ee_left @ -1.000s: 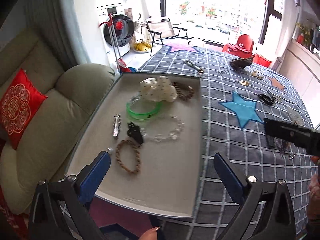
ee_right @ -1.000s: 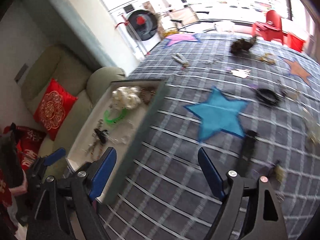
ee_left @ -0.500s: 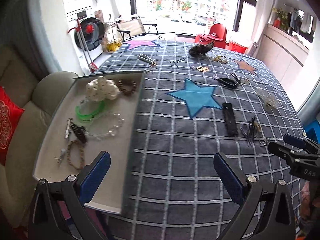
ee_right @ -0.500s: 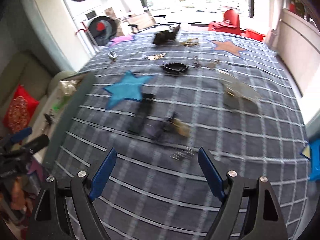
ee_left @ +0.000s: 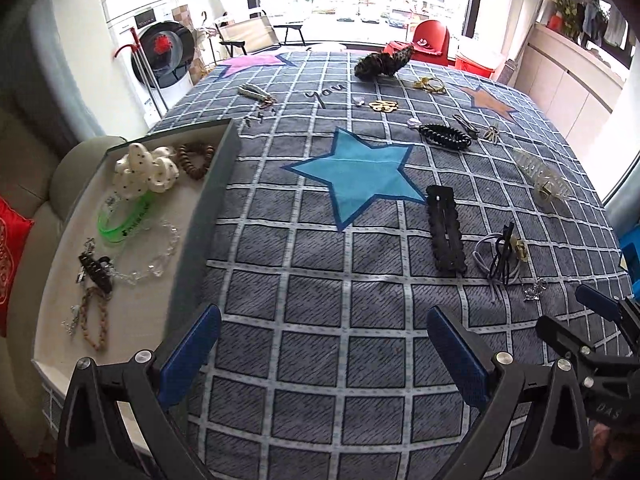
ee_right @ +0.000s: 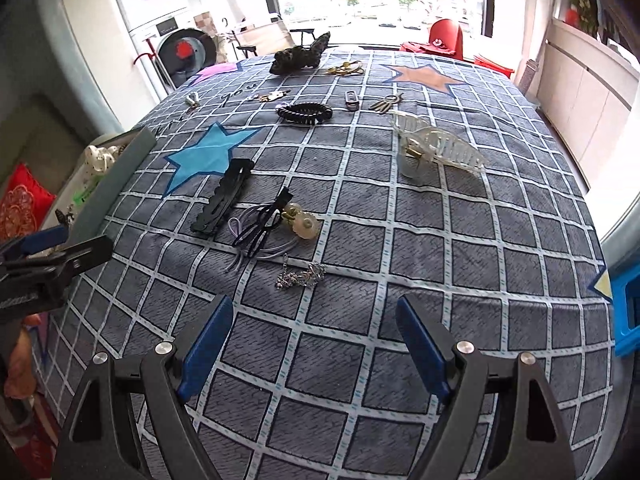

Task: Organize jewelry
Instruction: 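Move both tools back over the jewelry on the bed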

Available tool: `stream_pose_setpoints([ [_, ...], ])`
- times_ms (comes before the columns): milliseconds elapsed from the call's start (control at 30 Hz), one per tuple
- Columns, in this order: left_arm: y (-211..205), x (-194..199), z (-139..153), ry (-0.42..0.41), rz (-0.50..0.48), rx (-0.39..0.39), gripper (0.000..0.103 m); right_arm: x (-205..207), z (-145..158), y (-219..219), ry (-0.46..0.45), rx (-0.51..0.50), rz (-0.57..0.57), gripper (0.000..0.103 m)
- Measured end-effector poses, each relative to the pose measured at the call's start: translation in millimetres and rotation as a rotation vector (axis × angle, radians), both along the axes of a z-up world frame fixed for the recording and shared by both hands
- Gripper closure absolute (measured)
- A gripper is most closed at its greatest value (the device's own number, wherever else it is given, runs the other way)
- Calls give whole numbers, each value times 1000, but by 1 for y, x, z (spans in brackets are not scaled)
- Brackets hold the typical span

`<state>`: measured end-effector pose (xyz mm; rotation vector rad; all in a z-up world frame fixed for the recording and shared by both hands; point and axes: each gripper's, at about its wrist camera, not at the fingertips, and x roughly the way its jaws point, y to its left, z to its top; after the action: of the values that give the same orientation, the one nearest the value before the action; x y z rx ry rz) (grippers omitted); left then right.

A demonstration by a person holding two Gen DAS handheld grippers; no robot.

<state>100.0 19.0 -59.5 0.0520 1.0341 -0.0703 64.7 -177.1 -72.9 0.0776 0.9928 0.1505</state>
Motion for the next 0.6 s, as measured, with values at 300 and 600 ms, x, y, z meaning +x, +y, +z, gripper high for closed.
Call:
stream_pose_setpoints([
  [300,-25,27,-14,33,-50,-50,8,10,-12,13,-36,-53,21,28],
  [600,-51,55,-22,52,-92,-52,8,10,-13,15,-86,-112,8,50],
])
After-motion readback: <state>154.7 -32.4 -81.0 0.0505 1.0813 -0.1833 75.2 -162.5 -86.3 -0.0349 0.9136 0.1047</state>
